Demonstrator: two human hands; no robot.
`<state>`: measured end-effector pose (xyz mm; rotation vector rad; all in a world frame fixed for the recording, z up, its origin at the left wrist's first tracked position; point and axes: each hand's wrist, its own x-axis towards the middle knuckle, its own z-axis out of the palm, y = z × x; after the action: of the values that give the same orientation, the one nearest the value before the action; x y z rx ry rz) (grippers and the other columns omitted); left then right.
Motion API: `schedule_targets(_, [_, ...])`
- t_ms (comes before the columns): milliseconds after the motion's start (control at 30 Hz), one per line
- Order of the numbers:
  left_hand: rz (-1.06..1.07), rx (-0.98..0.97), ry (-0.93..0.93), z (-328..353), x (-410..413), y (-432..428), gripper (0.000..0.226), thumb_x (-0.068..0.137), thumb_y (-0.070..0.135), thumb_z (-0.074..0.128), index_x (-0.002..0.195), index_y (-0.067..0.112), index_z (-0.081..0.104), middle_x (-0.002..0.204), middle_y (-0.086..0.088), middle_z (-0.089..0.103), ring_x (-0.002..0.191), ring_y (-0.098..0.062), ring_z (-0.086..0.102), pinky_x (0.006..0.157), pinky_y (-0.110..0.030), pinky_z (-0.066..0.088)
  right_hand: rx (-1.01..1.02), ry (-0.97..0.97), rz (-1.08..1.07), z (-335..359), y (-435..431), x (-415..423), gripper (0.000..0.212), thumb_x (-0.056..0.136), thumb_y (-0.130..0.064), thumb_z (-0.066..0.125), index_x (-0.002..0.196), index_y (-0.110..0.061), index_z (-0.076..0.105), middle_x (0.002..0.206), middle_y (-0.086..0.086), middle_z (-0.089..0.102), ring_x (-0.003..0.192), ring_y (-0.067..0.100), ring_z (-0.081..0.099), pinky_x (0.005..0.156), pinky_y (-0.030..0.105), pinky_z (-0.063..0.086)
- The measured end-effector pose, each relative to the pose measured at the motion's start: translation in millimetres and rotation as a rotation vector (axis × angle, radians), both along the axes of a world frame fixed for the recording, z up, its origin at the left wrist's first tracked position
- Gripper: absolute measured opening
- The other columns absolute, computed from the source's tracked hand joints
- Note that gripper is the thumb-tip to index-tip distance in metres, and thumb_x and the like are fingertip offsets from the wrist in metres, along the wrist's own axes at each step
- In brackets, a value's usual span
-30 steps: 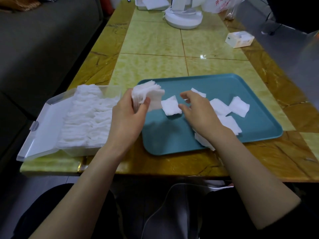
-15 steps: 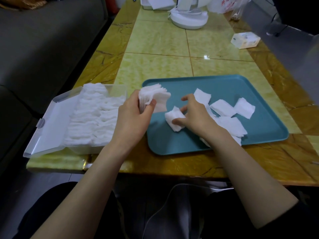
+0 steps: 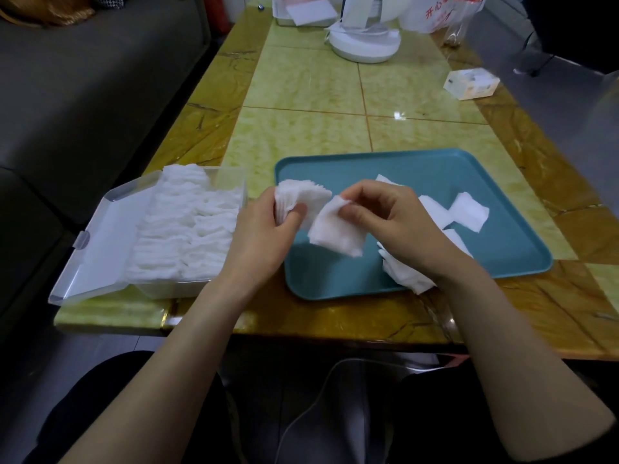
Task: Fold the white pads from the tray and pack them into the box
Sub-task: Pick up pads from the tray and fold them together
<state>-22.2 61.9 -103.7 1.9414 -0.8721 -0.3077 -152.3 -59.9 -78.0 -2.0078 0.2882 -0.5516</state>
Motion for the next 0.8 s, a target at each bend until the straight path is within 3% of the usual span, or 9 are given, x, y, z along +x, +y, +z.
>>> schedule_targets(133, [-0.062,0.006,0.032,0,-4,0,0.026,0.091,0.026,0.060,0.115,0.018,0.066,0.107,0.004,0.070,0.101,-0.013,0.064,0.088,-0.041,0.051,0.050,-0.026,-0.008,-1,1,1,0.016,0.085,-0.016,0.063,0.082,-0.032,0.062,0.074,-0.021,0.065,0.076,-0.003,0.059,0.071,0.014,0.046])
schedule_targets(333, [-0.209,0.022,0.124,1,-15,2,0.035,0.086,0.039,0.044,0.101,0.016,0.066,0.096,-0.004,0.070,0.096,-0.022,0.064,0.087,-0.049,0.050,-0.252,0.088,-0.175,-16,-1,6,0.004,0.087,-0.019,0.064,0.090,-0.022,0.064,0.081,-0.018,0.059,0.081,0.004,0.056,0.071,0.006,0.039])
schedule_targets(433, [-0.245,-0.003,0.244,3,-16,4,0.042,0.095,0.050,0.037,0.104,0.021,0.067,0.102,0.000,0.070,0.101,-0.016,0.063,0.094,-0.046,0.047,-0.347,0.084,-0.200,-19,-1,7,0.007,0.087,-0.021,0.063,0.093,-0.015,0.065,0.084,-0.013,0.059,0.083,0.003,0.053,0.072,0.005,0.037])
schedule_targets(533, [-0.256,0.032,0.208,5,-17,6,0.052,0.082,0.064,0.045,0.106,0.023,0.066,0.099,0.003,0.070,0.097,-0.013,0.064,0.090,-0.044,0.050,-0.409,0.076,-0.193,-21,1,8,0.010,0.087,-0.025,0.061,0.092,-0.017,0.064,0.084,-0.012,0.060,0.081,0.000,0.051,0.071,0.005,0.037])
schedule_targets(633, [-0.242,0.134,0.033,4,-15,5,0.035,0.085,0.043,0.061,0.110,0.019,0.062,0.096,0.006,0.068,0.091,-0.011,0.063,0.079,-0.031,0.052,-0.429,0.069,-0.184,-23,3,9,0.011,0.085,-0.027,0.063,0.090,-0.017,0.064,0.082,-0.012,0.059,0.079,-0.002,0.049,0.071,0.007,0.039])
schedule_targets(700, [-0.223,0.158,-0.063,3,-14,5,0.022,0.087,0.029,0.061,0.106,0.017,0.062,0.088,0.007,0.066,0.084,-0.011,0.061,0.067,-0.019,0.045,-0.437,0.063,-0.192,-25,4,10,0.011,0.085,-0.027,0.064,0.090,-0.017,0.063,0.083,-0.010,0.059,0.078,0.001,0.050,0.072,0.011,0.040])
schedule_targets(800, [-0.227,0.155,-0.163,0,-9,8,0.014,0.086,0.019,0.060,0.099,0.013,0.063,0.083,0.002,0.066,0.079,-0.017,0.060,0.064,-0.029,0.043,-0.519,0.029,-0.165,-26,5,12,0.019,0.085,-0.021,0.066,0.102,-0.015,0.060,0.098,-0.004,0.057,0.093,0.005,0.049,0.083,0.017,0.040])
